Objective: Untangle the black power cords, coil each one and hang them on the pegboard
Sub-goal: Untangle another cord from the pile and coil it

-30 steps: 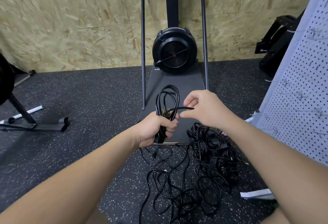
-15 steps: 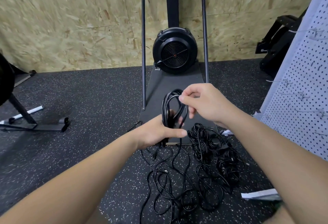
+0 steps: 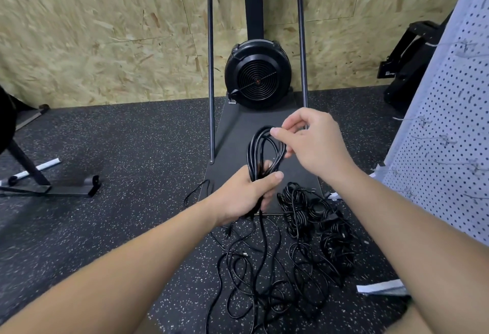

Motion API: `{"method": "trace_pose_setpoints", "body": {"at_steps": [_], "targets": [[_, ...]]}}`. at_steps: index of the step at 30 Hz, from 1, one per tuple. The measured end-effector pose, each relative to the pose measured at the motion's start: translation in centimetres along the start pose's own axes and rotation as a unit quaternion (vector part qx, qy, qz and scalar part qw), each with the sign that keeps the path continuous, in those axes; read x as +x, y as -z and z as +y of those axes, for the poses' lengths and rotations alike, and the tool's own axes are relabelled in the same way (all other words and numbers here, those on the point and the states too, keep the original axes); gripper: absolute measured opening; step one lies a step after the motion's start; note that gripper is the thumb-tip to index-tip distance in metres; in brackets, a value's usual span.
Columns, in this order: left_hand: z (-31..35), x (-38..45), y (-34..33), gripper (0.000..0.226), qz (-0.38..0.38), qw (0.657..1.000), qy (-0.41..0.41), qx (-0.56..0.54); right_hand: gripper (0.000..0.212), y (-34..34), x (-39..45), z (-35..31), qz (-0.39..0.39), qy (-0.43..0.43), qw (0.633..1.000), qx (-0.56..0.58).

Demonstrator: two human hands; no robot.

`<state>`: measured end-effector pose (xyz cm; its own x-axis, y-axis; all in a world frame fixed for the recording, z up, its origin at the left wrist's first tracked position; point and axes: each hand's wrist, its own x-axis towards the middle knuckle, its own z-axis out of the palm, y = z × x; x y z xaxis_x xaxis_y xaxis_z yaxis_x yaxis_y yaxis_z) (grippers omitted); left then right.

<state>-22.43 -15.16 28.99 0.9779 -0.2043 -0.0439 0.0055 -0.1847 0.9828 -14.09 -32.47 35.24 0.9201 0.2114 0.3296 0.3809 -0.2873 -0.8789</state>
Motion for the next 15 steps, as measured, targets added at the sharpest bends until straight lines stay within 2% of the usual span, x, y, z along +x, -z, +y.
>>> {"method": "trace_pose_setpoints", "body": {"at_steps": [2,5,7,8,9,11,13,15], "targets": [[0.2,0.1,0.2,0.033,0.026,0.999,0.003,-0.02,0.029,-0.2,0.1,0.7,-0.013,-0.032,0.999,0.027],[0.3,0.4,0.6,0.031,0.063,0.996,0.003,-0.06,0.041,-1.3,0.0,1.9,-0.079,-0.129,0.986,0.072],[0.0,0.9,1.0,0.031,0.101,0.991,0.0,-0.091,0.032,-2.3,-0.5,2.4,-0.131,-0.177,0.973,0.074],[-0.1,1.2,1.3,0.033,0.121,0.988,-0.004,-0.096,0.021,-2.6,-0.9,2.6,-0.175,-0.181,0.967,0.026],[-0.2,1.4,1.6,0.037,0.135,0.986,-0.008,-0.099,0.019,-2.8,-1.5,2.8,-0.234,-0.172,0.956,-0.037],[-0.3,1.8,2.2,0.044,0.154,0.982,-0.001,-0.108,0.028,-3.5,-2.5,3.5,-0.348,-0.142,0.917,-0.134],[-0.3,2.0,2.5,0.044,0.176,0.974,0.012,-0.142,0.022,-4.1,-3.3,3.9,-0.396,-0.133,0.894,-0.161],[-0.2,2.2,2.9,0.038,0.209,0.958,0.021,-0.193,0.032,-4.6,-3.7,4.0,-0.416,-0.137,0.888,-0.142]]}}
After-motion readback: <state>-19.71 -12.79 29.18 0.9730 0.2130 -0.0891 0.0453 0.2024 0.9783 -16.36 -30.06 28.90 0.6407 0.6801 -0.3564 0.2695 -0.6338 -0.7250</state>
